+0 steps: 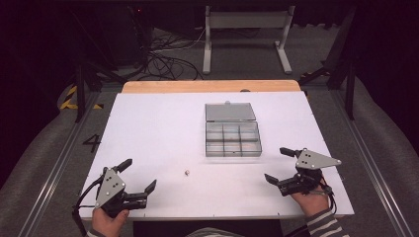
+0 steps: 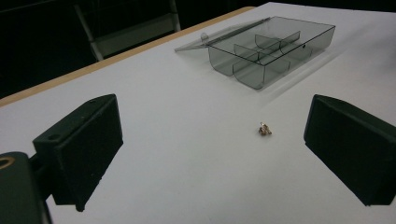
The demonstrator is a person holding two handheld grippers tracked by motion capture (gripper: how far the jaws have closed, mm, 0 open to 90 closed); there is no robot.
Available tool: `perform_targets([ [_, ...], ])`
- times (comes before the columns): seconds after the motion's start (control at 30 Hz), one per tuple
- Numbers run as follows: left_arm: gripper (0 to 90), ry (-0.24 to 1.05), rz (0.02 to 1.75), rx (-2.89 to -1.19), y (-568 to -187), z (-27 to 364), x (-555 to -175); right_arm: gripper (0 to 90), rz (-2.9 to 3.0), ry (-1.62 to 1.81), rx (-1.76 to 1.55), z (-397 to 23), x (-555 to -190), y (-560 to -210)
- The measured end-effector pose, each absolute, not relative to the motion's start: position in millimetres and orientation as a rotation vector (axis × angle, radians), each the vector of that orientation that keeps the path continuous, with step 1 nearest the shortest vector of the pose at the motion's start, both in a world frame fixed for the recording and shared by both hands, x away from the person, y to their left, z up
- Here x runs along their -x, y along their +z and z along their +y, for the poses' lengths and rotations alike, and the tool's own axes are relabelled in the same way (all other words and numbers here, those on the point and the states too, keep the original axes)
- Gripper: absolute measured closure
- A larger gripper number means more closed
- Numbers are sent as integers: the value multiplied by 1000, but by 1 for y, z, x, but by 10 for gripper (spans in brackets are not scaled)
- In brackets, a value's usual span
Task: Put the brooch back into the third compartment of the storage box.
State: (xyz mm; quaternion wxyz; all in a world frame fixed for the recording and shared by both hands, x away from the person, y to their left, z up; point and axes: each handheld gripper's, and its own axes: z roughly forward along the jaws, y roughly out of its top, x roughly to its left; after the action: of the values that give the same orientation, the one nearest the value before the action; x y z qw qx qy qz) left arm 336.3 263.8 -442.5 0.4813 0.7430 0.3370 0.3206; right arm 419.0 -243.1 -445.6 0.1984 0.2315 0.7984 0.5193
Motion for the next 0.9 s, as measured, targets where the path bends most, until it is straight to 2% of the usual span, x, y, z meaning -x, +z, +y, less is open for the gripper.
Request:
perform_targets([
  [0.9, 53, 787, 811, -1820, -442, 263, -336, 5, 2257, 1442, -650, -238, -420, -444],
])
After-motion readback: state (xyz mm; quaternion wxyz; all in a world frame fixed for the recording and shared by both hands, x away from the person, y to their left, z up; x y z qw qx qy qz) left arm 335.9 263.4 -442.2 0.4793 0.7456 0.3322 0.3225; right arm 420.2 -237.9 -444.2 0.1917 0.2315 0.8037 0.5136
